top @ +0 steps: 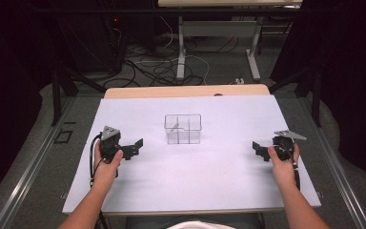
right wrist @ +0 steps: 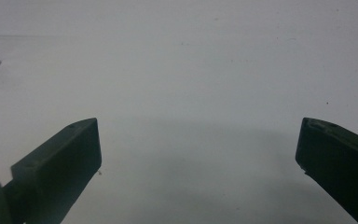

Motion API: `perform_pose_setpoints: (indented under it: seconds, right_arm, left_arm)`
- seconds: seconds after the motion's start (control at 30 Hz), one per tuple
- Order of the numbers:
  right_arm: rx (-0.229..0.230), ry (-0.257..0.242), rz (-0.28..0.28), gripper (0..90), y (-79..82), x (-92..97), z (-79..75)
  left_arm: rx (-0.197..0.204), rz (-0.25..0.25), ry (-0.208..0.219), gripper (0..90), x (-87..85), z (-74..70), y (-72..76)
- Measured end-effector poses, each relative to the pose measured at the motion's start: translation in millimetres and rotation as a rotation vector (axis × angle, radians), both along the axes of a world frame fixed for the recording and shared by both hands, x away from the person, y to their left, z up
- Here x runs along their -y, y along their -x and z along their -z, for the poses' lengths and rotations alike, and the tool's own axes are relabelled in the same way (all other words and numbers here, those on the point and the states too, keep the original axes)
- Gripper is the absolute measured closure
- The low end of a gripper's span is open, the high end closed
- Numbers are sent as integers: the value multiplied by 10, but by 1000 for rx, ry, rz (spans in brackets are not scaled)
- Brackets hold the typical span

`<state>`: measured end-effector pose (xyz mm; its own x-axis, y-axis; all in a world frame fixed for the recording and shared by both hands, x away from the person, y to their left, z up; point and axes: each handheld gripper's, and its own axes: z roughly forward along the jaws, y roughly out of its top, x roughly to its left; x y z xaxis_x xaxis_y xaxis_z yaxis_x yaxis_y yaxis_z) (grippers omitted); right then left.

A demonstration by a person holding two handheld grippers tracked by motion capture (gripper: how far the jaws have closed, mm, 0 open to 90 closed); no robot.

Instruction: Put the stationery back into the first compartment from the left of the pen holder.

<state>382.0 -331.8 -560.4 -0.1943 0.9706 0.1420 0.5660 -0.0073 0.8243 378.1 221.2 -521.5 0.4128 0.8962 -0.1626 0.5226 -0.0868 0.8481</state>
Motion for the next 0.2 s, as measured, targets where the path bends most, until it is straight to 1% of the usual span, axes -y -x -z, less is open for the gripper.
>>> perform_pose_setpoints:
  seconds: [0.2]
  right_arm:
    - [-18, -4, 8, 0, 0, 13, 7]
  left_arm:
    - [-2, -6, 4, 3, 0, 5, -10]
